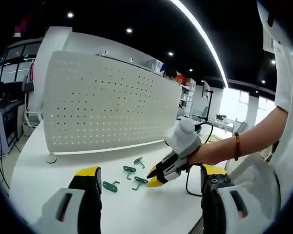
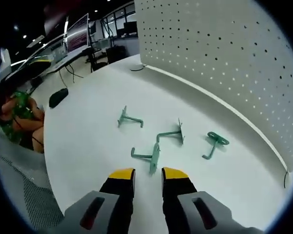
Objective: Insert the hook assembly into the mounting plate slot until the hook locks in place.
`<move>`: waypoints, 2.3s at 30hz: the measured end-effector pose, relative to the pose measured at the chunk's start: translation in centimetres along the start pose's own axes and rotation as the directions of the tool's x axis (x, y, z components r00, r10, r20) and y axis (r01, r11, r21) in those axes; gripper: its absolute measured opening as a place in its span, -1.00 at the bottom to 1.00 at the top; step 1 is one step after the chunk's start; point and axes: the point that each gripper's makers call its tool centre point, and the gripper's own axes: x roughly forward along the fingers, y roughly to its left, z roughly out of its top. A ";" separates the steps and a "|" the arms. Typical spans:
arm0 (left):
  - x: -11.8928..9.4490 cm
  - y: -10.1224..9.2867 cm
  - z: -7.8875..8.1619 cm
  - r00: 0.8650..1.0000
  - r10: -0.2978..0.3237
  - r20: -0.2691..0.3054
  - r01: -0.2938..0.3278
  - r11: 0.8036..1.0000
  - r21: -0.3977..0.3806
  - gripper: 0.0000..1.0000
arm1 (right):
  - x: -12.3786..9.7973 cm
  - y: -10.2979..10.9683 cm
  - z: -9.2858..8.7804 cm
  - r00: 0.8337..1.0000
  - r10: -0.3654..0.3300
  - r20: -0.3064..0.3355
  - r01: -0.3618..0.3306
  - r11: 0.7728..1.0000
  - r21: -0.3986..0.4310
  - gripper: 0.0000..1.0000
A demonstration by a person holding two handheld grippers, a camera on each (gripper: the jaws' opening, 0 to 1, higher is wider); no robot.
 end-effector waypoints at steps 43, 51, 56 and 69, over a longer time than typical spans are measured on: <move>-0.4 0.2 0.1 1.000 0.023 -0.005 -0.022 1.000 0.009 0.71 | 1.2 -0.5 -0.1 0.999 -0.001 -0.050 0.000 1.000 -0.020 -0.95; -0.4 0.0 0.1 1.000 0.024 -0.017 -0.024 1.000 0.009 0.68 | -0.2 -0.3 1.3 1.000 -0.011 0.029 0.010 1.000 0.015 -0.95; -0.6 -0.5 0.9 1.000 0.020 0.013 -0.021 1.000 0.003 0.72 | -1.0 -0.3 1.8 0.998 -0.022 0.054 0.022 1.000 0.003 -0.96; -0.7 -1.7 1.4 0.999 0.028 0.022 -0.028 0.999 0.018 0.70 | -3.2 0.0 3.2 0.987 -0.038 0.154 0.033 0.999 0.040 -0.96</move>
